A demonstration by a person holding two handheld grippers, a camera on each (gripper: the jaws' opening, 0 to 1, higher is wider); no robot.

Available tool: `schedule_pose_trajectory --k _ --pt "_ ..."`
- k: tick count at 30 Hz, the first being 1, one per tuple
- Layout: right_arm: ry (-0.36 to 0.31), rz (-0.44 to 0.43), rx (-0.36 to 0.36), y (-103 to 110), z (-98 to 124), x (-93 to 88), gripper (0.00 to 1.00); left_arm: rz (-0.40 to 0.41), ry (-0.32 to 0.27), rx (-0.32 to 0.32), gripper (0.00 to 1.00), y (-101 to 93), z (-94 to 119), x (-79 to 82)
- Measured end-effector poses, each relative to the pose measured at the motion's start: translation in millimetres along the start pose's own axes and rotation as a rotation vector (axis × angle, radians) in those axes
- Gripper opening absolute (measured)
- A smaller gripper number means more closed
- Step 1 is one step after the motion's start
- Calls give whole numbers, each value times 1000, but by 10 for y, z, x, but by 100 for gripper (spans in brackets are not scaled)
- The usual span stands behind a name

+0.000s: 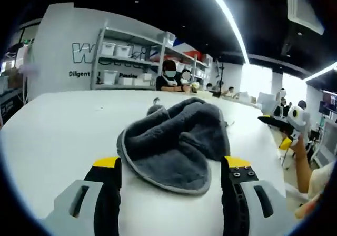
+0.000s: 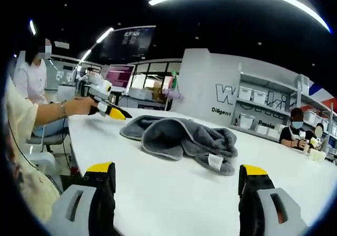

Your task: Fold the towel on the table until its edges align and the towel forms a compact rectangular stack.

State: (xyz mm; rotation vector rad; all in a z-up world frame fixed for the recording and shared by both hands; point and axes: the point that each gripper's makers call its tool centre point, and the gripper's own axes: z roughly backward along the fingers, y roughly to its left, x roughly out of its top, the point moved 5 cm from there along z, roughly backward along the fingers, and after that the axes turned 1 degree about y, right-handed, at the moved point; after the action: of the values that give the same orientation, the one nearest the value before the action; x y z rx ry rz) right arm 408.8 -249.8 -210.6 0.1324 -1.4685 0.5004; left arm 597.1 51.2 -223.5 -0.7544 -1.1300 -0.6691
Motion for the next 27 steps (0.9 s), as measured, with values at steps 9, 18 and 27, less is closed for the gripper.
schedule_pose_trajectory --k 9,18,27 --pt "-12 -14 -4 -42 38 3 99 2 55 91 47 337 -214 8" --pt "5 2 13 5 35 -15 99 -102 158 93 12 368 -354 -101" --pt "8 4 27 58 70 -24 99 -85 157 60 2 355 -320 -52"
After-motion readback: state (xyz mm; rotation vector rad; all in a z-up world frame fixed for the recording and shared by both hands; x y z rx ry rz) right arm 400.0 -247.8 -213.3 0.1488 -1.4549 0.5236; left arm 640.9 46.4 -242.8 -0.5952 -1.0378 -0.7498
